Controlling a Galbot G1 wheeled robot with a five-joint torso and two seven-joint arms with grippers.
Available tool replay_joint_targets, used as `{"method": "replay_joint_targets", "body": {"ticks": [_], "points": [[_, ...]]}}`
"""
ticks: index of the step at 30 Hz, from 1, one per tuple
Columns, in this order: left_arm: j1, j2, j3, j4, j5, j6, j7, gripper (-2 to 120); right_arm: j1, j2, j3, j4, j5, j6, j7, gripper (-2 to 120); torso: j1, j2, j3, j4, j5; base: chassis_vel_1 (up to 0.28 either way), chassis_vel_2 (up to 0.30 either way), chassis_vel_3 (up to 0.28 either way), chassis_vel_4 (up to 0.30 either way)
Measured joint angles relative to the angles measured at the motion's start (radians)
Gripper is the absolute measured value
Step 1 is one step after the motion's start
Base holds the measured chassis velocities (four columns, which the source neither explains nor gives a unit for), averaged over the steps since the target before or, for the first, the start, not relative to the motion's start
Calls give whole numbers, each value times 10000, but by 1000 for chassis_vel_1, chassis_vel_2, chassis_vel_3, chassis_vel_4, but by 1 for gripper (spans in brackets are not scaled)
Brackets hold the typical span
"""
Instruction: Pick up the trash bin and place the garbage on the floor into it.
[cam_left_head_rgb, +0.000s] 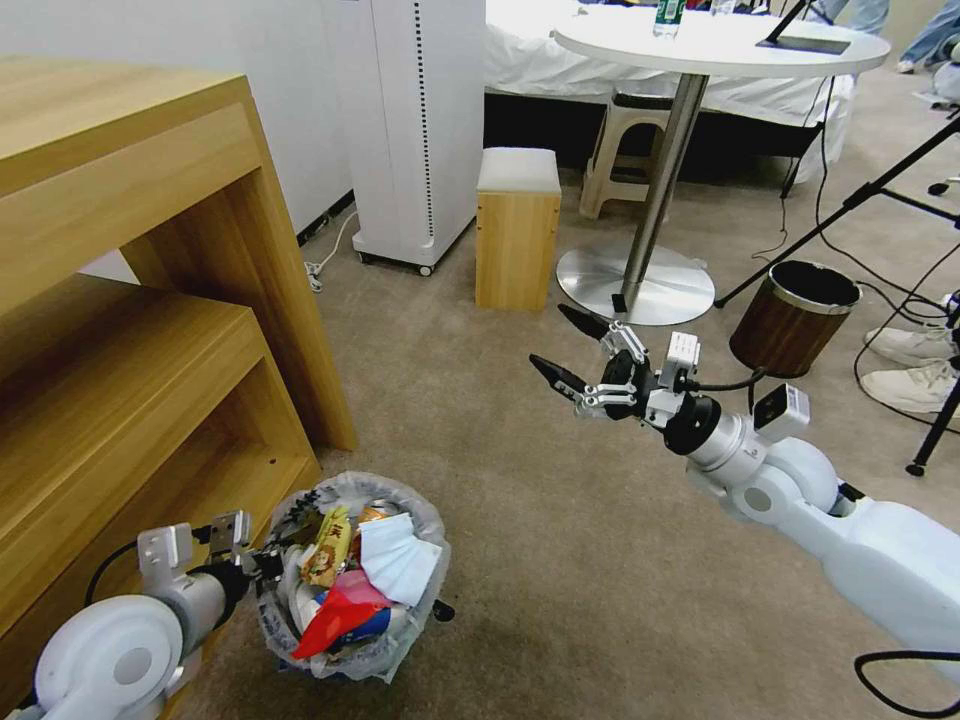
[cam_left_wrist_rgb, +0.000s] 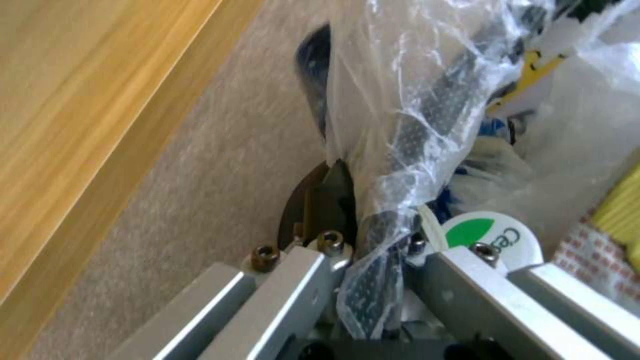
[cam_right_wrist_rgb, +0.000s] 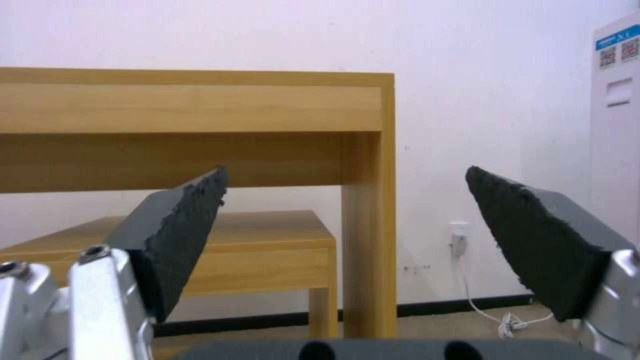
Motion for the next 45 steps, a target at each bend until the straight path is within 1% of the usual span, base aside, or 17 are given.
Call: {"method": "replay_joint_targets", "body": {"ticks": [3, 7, 21, 22, 24, 26, 28, 30, 31, 32, 35, 36, 38, 39, 42, 43, 45], "points": [[-209, -142, 239, 499, 51, -28, 59, 0, 0, 33, 108, -39, -2, 32, 9, 88, 0, 0, 0, -3, 1, 0, 0, 0, 0], [-317, -195, 405, 773, 117, -85, 84, 0, 1, 58, 224, -40, 12, 36, 28, 86, 0, 1, -2, 0, 12, 0, 0, 0, 0], [-424, -334, 558, 1024, 312, -287, 157, 1, -258, 150, 436, -65, -170, 54, 87, 86, 0, 2, -2, -2, 5, 0, 0, 0, 0], [-422, -357, 558, 1032, 333, -323, 160, 6, -280, 177, 460, -68, -196, 56, 90, 86, 0, 1, 0, -4, -4, 0, 0, 0, 0], [-418, -376, 560, 1017, 375, -352, 186, 9, -300, 195, 480, -69, -211, 58, 93, 86, -1, 1, 1, -6, -8, 0, 0, 0, 0], [-417, -431, 549, 982, 519, -447, 279, 21, -388, 224, 546, -77, -257, 66, 93, 86, 0, 1, 2, -5, -5, 0, 0, 0, 0], [-439, -470, 528, 963, 542, -450, 307, 24, -430, 228, 577, -78, -272, 72, 92, 86, 0, 1, 2, -4, -8, 0, 0, 0, 0], [-536, -558, 480, 930, 568, -514, 343, 34, -529, 246, 656, -82, -302, 93, 87, 84, 0, 0, 3, -5, -12, 0, 0, 0, 0], [-614, -593, 441, 900, 619, -608, 374, 39, -598, 251, 708, -83, -318, 111, 81, 84, 0, 0, 2, -5, -6, 0, 0, 0, 0], [-614, -593, 441, 900, 619, -608, 374, 39, -598, 251, 708, -83, -318, 111, 81, 84, 0, 0, 2, -5, -6, 0, 0, 0, 0], [-747, -694, 384, 792, 680, -748, 416, 54, -710, 252, 812, -99, -338, 137, 52, 81, 0, 1, 2, -3, -3, 0, 0, 0, 0], [-747, -694, 384, 792, 680, -748, 416, 54, -710, 252, 812, -99, -338, 137, 52, 81, 0, 1, 2, -3, -3, 0, 0, 0, 0], [-772, -747, 337, 739, 767, -830, 457, 64, -770, 252, 856, -124, -358, 182, 21, 80, 0, 1, 2, -3, 0, 0, 0, 0, 0], [-772, -747, 337, 739, 767, -830, 457, 64, -770, 252, 856, -124, -358, 182, 21, 80, 0, 1, 2, -3, 0, 0, 0, 0, 0], [-772, -821, 258, 621, 815, -890, 465, 79, -813, 296, 879, -198, -424, 243, -60, 76, 0, 0, 0, -2, 0, 0, 0, 0, 0], [-772, -821, 258, 621, 815, -890, 465, 79, -813, 296, 879, -198, -424, 243, -60, 76, 0, 0, 0, -2, 0, 0, 0, 0, 0], [-734, -839, 180, 515, 879, -926, 468, 91, -871, 332, 911, -205, -439, 261, -69, 74, 0, 0, 1, -2, 1, 0, 0, 0, 0]]}}
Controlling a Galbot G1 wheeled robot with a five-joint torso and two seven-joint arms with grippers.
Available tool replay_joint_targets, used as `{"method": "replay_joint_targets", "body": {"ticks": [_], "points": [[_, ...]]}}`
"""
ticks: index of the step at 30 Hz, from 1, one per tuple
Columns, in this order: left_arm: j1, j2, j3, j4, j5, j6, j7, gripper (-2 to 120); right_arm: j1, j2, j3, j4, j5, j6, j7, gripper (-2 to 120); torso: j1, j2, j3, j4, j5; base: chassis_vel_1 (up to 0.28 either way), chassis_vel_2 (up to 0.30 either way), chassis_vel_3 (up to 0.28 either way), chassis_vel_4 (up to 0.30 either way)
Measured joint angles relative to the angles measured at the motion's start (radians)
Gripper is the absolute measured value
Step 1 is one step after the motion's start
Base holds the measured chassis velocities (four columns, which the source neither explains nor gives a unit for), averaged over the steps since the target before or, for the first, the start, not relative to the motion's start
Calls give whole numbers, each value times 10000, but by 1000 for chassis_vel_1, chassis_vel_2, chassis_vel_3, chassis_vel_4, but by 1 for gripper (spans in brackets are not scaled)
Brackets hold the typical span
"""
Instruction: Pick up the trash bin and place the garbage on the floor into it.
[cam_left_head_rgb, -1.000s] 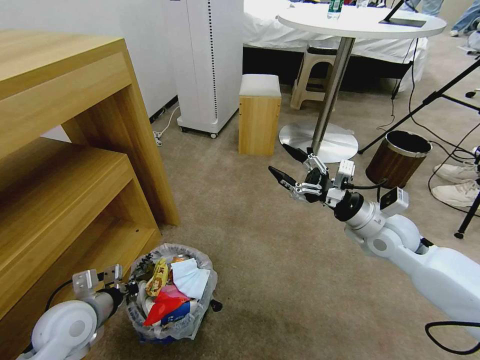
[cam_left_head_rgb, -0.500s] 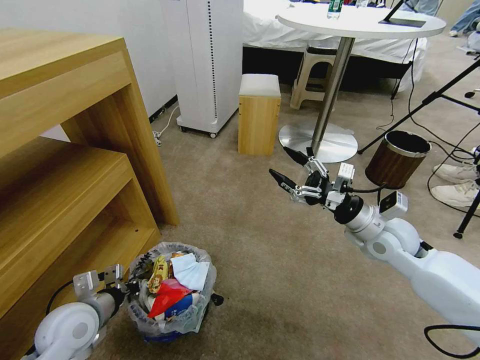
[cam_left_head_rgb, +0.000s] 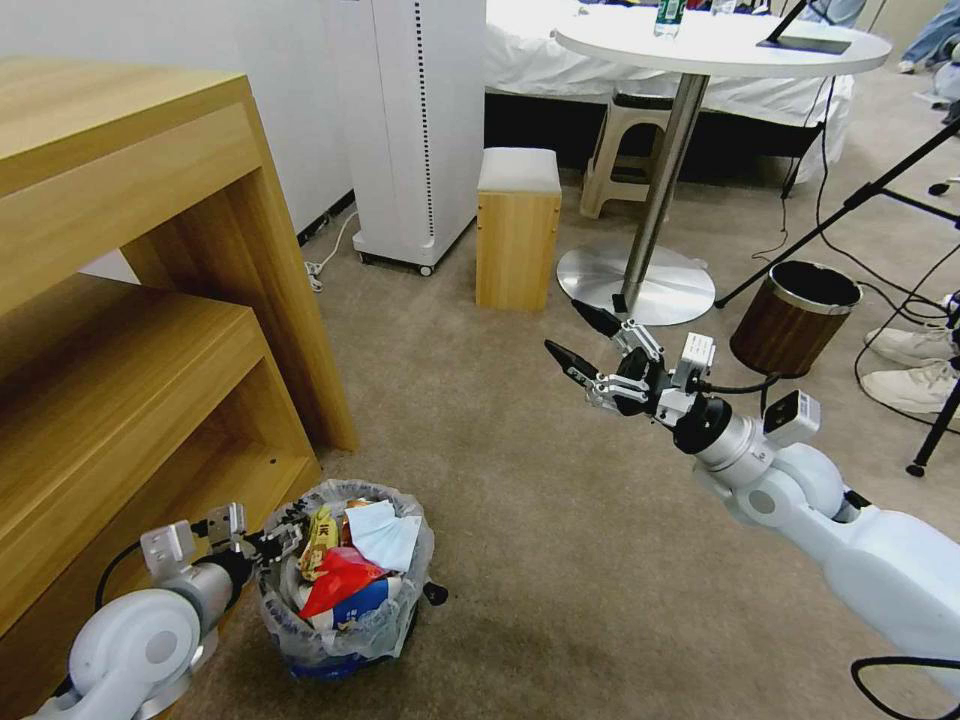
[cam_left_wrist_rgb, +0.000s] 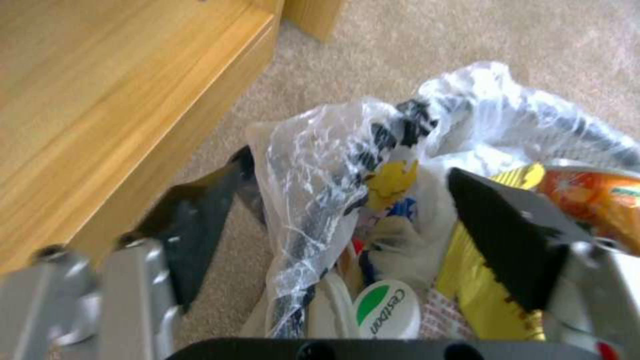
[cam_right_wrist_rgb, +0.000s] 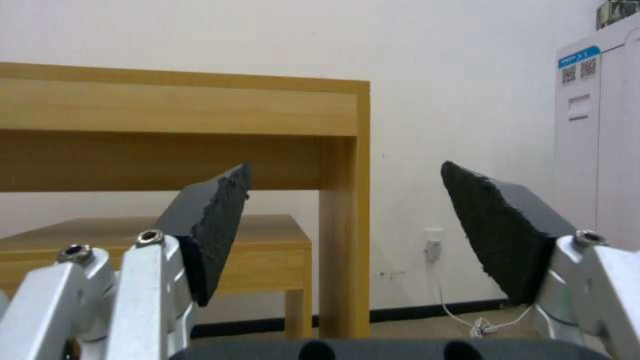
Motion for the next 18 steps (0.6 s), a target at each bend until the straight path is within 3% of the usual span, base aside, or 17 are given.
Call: {"method": "replay_joint_targets", "body": {"ticks": [12, 18], "points": [[170, -219, -640, -540, 1235, -592, 472, 95, -358, 299, 627, -13, -12, 6, 686, 75, 0, 0, -1, 0, 1, 0, 0, 0, 0], [255, -780, -1187, -968, 2195, -975, 809, 95, -702, 892, 1762, -154, -366, -237, 2526, 90, 0, 0, -1, -1, 0, 0, 0, 0, 0]]}}
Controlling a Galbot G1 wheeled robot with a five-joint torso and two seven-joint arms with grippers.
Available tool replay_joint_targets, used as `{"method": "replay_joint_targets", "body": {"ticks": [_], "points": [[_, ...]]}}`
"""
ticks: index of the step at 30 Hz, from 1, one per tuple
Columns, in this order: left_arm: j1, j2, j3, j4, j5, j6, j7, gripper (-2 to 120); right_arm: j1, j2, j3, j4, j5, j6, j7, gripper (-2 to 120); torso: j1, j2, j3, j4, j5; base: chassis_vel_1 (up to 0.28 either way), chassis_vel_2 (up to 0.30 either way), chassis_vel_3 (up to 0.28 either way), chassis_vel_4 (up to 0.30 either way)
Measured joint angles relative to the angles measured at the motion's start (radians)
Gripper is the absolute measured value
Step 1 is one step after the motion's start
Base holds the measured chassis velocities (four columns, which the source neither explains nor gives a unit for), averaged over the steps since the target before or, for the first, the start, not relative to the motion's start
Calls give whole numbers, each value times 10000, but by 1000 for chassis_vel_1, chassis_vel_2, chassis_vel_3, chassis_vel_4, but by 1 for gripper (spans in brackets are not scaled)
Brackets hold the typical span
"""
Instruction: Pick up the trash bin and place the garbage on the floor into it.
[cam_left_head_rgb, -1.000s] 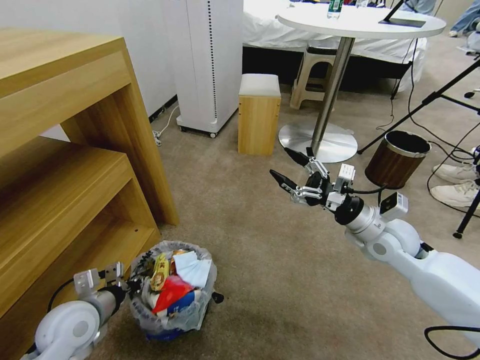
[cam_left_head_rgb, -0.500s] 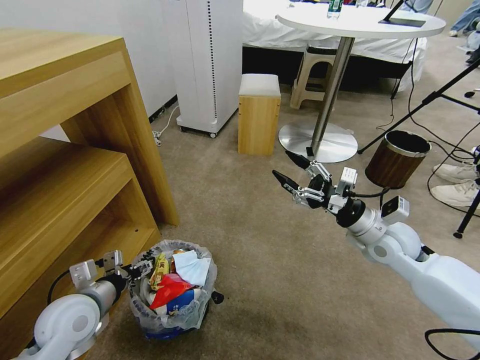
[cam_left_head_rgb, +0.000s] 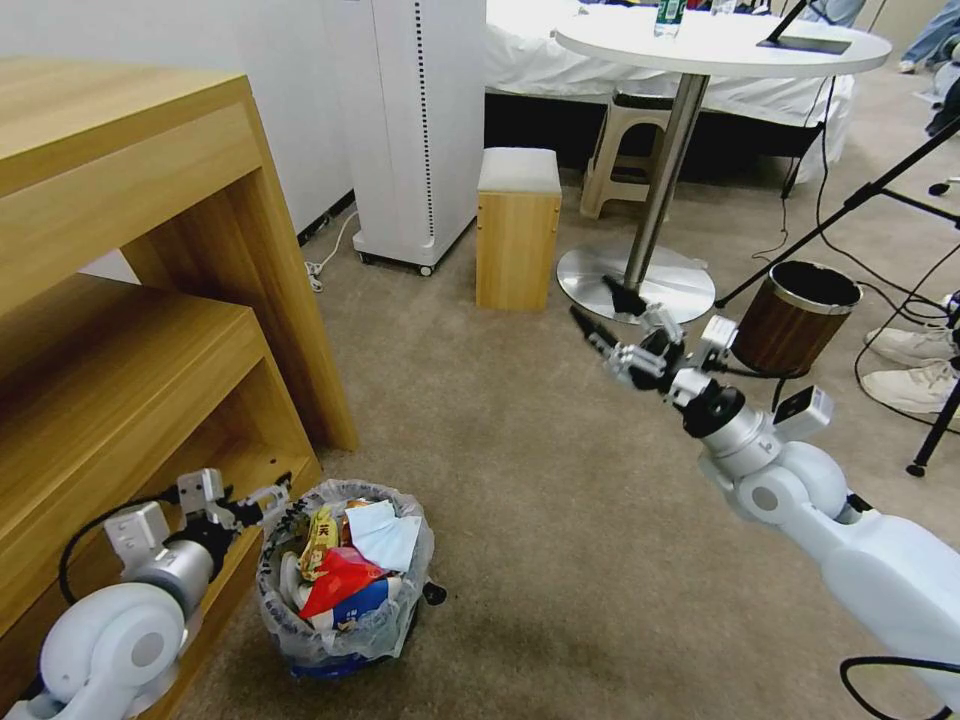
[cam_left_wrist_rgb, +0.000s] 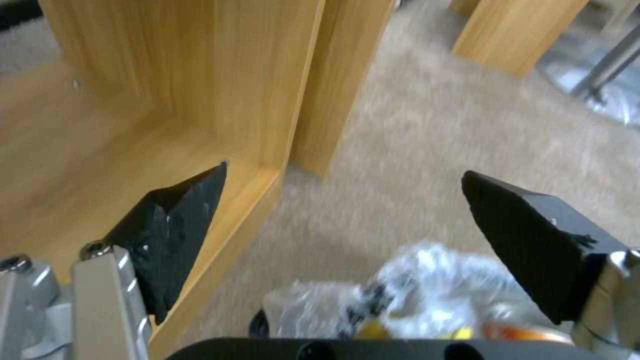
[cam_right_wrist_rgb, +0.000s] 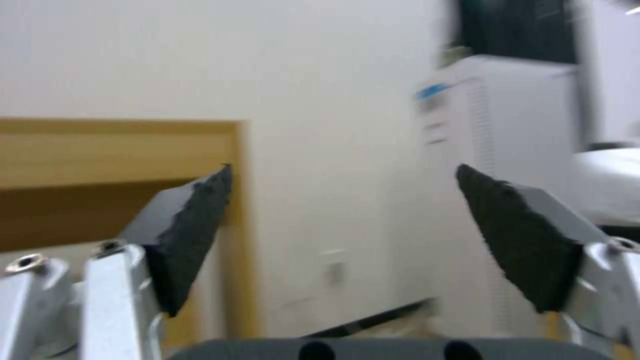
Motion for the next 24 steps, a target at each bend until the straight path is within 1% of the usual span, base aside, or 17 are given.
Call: {"method": "replay_joint_targets", "body": {"ticks": [1, 2, 5, 6, 7, 9, 10, 12, 13, 16, 17, 20, 21, 24], "points": [[7, -93, -82, -63, 133, -51, 41, 95, -24, 138, 216, -50, -135, -72, 426, 92, 0, 0, 0, 0, 3, 0, 0, 0, 0], [7, -93, -82, -63, 133, -51, 41, 95, -24, 138, 216, -50, -135, -72, 426, 92, 0, 0, 0, 0, 3, 0, 0, 0, 0], [76, -461, -393, -315, 780, -238, 264, 97, -52, 676, 858, -263, -492, -176, 1807, 96, 0, 0, 0, 2, 2, 0, 0, 0, 0], [76, -461, -393, -315, 780, -238, 264, 97, -52, 676, 858, -263, -492, -176, 1807, 96, 0, 0, 0, 2, 2, 0, 0, 0, 0], [110, -561, -469, -385, 992, -277, 353, 97, -113, 831, 1084, -333, -663, -244, 2260, 98, 0, 0, 0, 3, 3, 0, 0, 0, 0], [228, -710, -535, -542, 1334, -365, 483, 99, -351, 1045, 1538, -441, -992, -614, 3093, 100, 0, 0, 0, 2, 2, 0, 0, 0, 0], [228, -710, -535, -542, 1334, -365, 483, 99, -351, 1045, 1538, -441, -992, -614, 3093, 100, 0, 0, 0, 2, 2, 0, 0, 0, 0], [347, -824, -610, -708, 1456, -395, 532, 99, -664, 1124, 1925, -581, -1447, -1121, 3776, 100, 0, 0, -1, 0, -1, 0, 0, 0, 0], [347, -824, -610, -708, 1456, -395, 532, 99, -664, 1124, 1925, -581, -1447, -1121, 3776, 100, 0, 0, -1, 0, -1, 0, 0, 0, 0], [428, -1028, -771, -910, 1656, -408, 662, 99, -1082, 1176, 2275, -840, -1932, -1692, 4450, 100, 0, 0, 0, 1, 3, 0, 0, 0, 0], [428, -1028, -771, -910, 1656, -408, 662, 99, -1082, 1176, 2275, -840, -1932, -1692, 4450, 100, 0, 0, 0, 1, 3, 0, 0, 0, 0], [470, -1181, -812, -1062, 1989, -448, 784, 99, -1423, 1166, 2476, -1105, -2487, -2294, 5069, 100, 0, 0, 0, 0, 2, 0, 0, 0, 0], [470, -1181, -812, -1062, 1989, -448, 784, 99, -1423, 1166, 2476, -1105, -2487, -2294, 5069, 100, 0, 0, 0, 0, 2, 0, 0, 0, 0], [549, -1405, -832, -1236, 2254, -522, 914, 99, -1709, 1208, 2664, -1419, -2946, -2988, 5772, 100, 0, 0, 0, 0, 3, 0, 0, 0, 0]]}}
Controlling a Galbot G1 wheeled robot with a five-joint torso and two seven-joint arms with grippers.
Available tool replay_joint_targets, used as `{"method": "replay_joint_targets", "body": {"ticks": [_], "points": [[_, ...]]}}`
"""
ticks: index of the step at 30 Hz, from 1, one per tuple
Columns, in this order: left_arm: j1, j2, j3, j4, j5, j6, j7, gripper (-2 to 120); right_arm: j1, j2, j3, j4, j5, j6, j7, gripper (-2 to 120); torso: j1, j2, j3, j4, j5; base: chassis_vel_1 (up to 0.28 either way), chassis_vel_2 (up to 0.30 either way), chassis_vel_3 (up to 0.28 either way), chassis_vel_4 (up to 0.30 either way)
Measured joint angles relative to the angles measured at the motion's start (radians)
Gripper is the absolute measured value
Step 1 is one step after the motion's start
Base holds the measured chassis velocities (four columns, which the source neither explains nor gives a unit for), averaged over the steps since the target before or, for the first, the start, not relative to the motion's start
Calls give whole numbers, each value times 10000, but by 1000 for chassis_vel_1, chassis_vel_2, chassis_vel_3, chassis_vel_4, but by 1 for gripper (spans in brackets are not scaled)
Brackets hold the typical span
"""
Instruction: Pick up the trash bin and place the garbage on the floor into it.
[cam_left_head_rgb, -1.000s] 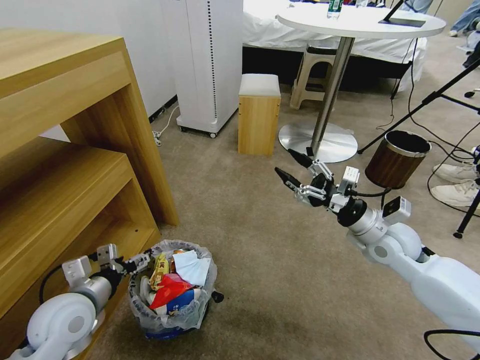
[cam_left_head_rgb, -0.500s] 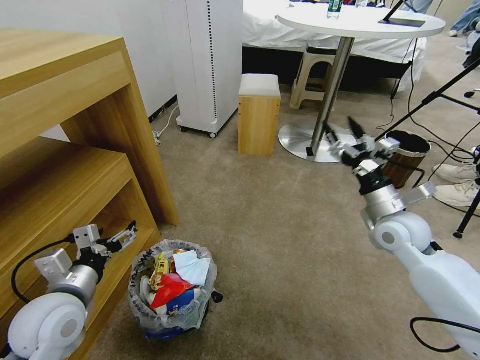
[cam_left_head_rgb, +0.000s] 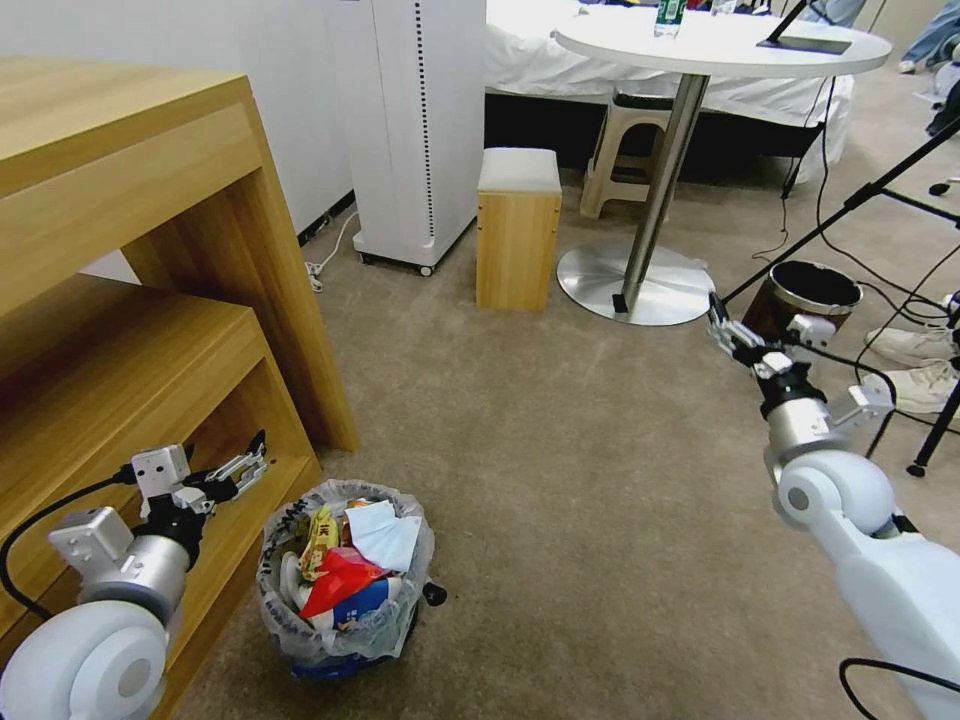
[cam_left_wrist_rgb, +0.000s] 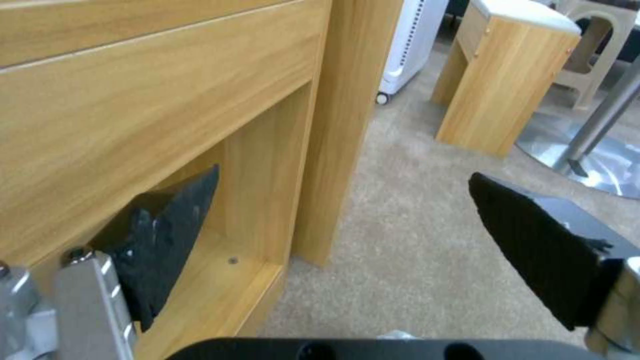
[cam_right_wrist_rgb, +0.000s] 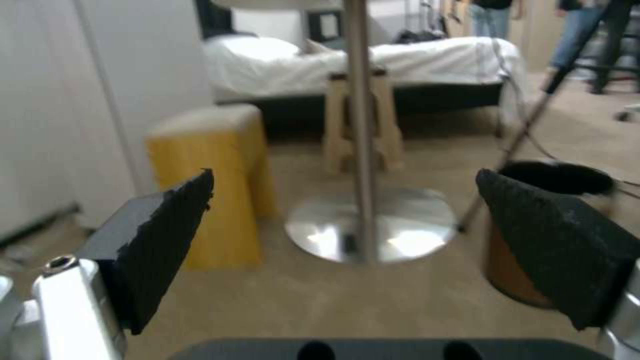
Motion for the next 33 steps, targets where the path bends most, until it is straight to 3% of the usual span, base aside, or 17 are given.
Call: {"method": "replay_joint_targets", "body": {"ticks": [19, 25, 33], "points": [[288, -510, 92, 3, 1244, -145, 337, 99, -1311, 486, 588, 91, -1405, -158, 349, 100, 0, 0, 1, 0, -2, 0, 0, 0, 0], [402, -740, 50, -353, 1765, -71, 397, 99, -1754, 684, 1083, 786, -1805, -886, 512, 100, 0, 0, 1, 1, 0, 0, 0, 0, 0], [503, -953, -36, -781, 2378, -70, 807, 99, -2157, 1016, 2076, 1563, -1726, -816, -36, 100, 0, 0, 1, 1, -2, 0, 0, 0, 0]]}}
